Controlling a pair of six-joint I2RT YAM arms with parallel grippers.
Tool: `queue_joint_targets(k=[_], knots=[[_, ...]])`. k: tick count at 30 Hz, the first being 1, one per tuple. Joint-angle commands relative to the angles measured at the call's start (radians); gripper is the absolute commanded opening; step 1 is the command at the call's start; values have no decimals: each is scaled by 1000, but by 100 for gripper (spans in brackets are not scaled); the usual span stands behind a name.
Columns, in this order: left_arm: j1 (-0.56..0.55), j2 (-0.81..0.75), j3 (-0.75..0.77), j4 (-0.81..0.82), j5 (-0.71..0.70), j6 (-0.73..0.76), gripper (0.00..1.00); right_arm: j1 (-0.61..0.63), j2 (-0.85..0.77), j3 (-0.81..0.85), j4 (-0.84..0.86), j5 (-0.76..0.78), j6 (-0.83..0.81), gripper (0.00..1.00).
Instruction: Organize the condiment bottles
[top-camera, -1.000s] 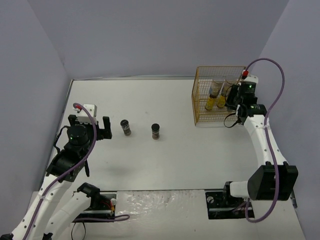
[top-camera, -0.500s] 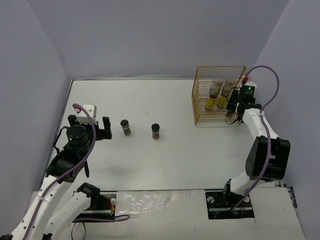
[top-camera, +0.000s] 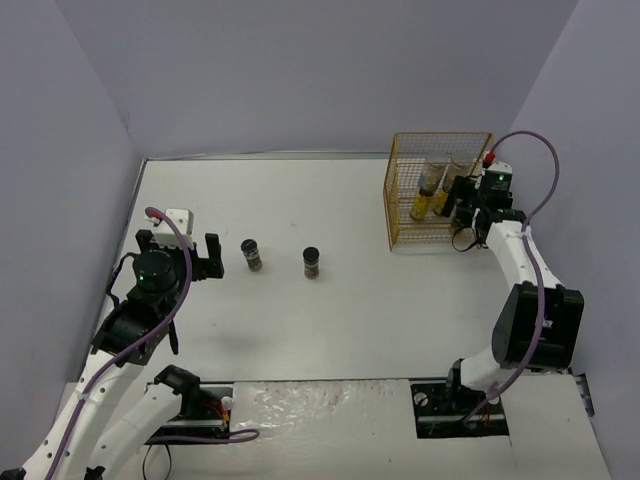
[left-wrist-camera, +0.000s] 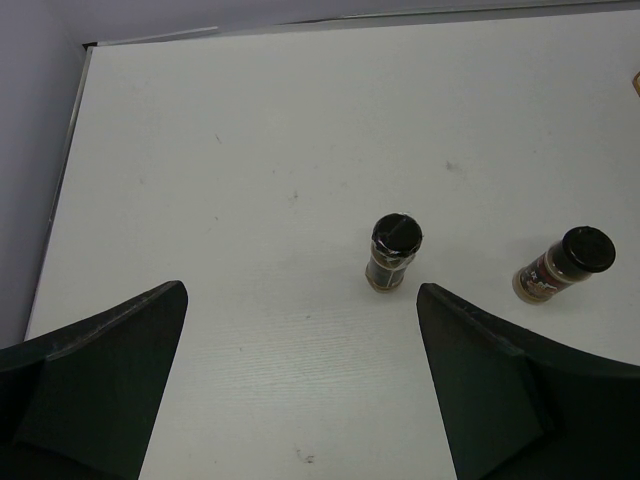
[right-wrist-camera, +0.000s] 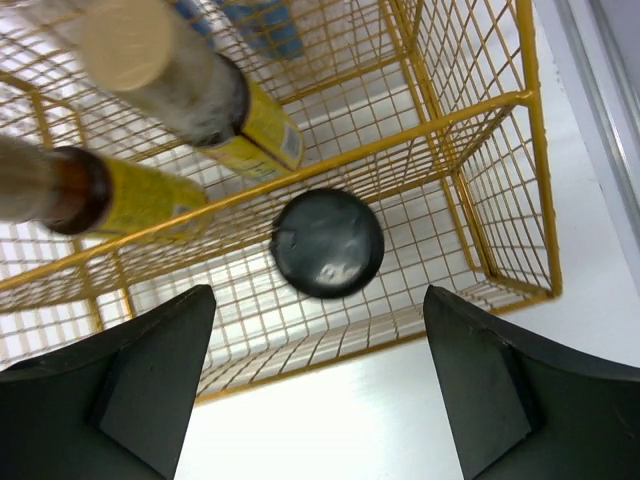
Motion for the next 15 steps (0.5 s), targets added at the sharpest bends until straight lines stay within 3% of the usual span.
queue_joint_targets(k=[1,4,8,15], knots=[[-6,-1,38,48,-1,-2,97,81,-240,78,-57,-79,-48,85],[-5,-1,39,47,-1,-1,97,222,-338,77,-61,-125,-74,87],[-5,-1,39,47,3,-2,97,397,-353,69,-42,-194,-112,93],[-5,4,40,45,-1,0,97,682,-169,80,38,-218,-214,98]])
